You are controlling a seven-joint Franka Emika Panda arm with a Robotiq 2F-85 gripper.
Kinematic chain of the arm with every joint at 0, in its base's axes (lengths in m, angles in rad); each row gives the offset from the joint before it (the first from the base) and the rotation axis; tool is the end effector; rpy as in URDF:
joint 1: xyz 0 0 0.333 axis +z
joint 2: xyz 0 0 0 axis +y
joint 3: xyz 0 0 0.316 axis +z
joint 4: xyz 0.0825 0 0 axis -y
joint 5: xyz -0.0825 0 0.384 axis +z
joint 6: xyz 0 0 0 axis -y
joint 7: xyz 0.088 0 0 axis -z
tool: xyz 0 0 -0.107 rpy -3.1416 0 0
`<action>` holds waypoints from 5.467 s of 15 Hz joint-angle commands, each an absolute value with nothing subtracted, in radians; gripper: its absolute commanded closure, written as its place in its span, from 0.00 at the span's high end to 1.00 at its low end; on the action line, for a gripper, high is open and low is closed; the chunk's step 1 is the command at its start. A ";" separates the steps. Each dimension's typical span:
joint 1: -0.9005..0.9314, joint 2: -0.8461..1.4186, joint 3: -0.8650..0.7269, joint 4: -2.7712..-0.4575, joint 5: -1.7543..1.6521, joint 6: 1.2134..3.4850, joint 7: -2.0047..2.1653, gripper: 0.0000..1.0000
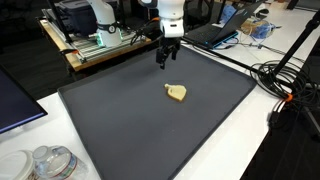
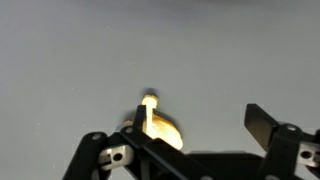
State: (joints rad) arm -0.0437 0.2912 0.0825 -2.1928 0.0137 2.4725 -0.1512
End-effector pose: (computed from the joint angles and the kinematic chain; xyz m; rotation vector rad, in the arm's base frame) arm 0.5562 0.0216 0.2511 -3.0969 -0.2730 0.0137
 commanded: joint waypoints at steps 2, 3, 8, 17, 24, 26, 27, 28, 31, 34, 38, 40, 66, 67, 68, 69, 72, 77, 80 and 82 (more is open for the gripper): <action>-0.010 0.321 0.061 -2.086 0.013 2.318 -0.085 1.00; -0.003 0.333 0.059 -2.063 0.005 2.302 -0.069 1.00; 0.064 0.408 0.037 -1.947 -0.077 2.238 0.058 1.00; 0.223 0.564 -0.003 -1.682 -0.272 1.941 0.303 1.00; 0.288 0.727 -0.034 -1.433 -0.351 1.779 0.401 1.00; 0.293 0.779 -0.034 -1.363 -0.348 1.744 0.392 1.00; 0.297 0.804 -0.039 -1.331 -0.354 1.737 0.393 1.00; 0.298 0.826 -0.041 -1.302 -0.355 1.734 0.389 1.00; 0.302 0.880 -0.052 -1.239 -0.352 1.742 0.394 1.00; 0.298 0.896 -0.058 -1.233 -0.341 1.777 0.402 1.00; 0.293 0.820 -0.052 -1.346 -0.328 1.896 0.430 1.00; 0.291 0.779 -0.050 -1.401 -0.320 1.944 0.448 1.00; -0.168 0.212 0.184 -2.356 0.498 2.721 -0.261 1.00; -0.192 0.213 0.196 -2.342 0.561 2.692 -0.332 1.00; -0.206 0.215 0.194 -2.330 0.598 2.664 -0.379 1.00; -0.214 0.215 0.187 -2.325 0.625 2.643 -0.417 1.00; -0.223 0.216 0.146 -2.311 0.664 2.565 -0.482 1.00; -0.231 0.223 0.077 -2.292 0.671 2.471 -0.521 1.00; -0.230 0.237 0.041 -2.262 0.652 2.417 -0.529 1.00; -0.228 0.248 0.021 -2.234 0.634 2.388 -0.532 1.00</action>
State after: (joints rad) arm -0.2232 0.2314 0.0457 -2.2809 0.6398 2.4505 -0.5062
